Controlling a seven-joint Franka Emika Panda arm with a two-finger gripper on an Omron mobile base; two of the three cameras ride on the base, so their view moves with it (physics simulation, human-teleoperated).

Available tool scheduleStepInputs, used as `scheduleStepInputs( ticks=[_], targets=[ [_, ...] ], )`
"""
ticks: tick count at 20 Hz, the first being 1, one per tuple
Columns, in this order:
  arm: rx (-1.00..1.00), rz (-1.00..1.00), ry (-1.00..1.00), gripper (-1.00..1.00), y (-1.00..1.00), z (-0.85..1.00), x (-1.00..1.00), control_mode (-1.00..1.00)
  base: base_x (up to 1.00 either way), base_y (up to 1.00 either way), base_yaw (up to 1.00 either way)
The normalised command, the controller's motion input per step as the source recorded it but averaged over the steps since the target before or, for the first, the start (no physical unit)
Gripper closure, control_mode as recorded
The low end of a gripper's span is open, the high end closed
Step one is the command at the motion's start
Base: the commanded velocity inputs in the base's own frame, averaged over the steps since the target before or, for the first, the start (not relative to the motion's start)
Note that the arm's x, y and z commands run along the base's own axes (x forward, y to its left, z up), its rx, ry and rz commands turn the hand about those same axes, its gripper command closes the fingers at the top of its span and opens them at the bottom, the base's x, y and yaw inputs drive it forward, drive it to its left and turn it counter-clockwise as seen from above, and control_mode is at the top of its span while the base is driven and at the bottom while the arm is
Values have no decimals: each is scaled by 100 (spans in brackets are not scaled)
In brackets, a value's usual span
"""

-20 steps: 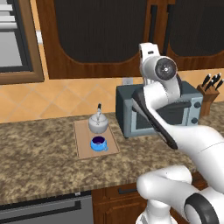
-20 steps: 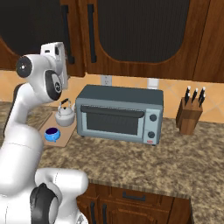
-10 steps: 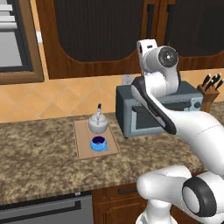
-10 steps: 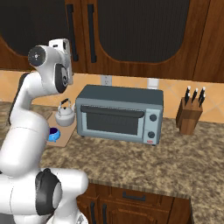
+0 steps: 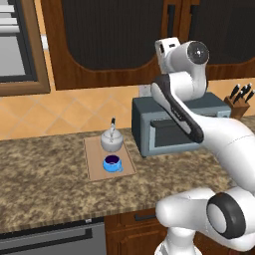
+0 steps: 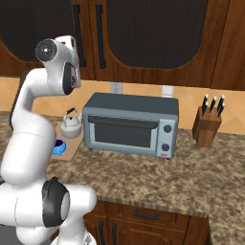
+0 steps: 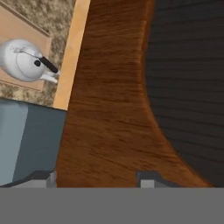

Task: Pick the kettle from the counter and place it on the tray. Then pick the mug from the cabinet and place it on the tray. Then close the cabinet doors.

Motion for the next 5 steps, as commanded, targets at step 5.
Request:
scheduleStepInputs(
  ticks=[5],
  targets=[
    [-4, 2, 0, -100, 0, -5, 0, -100, 0, 0, 0]
  ],
)
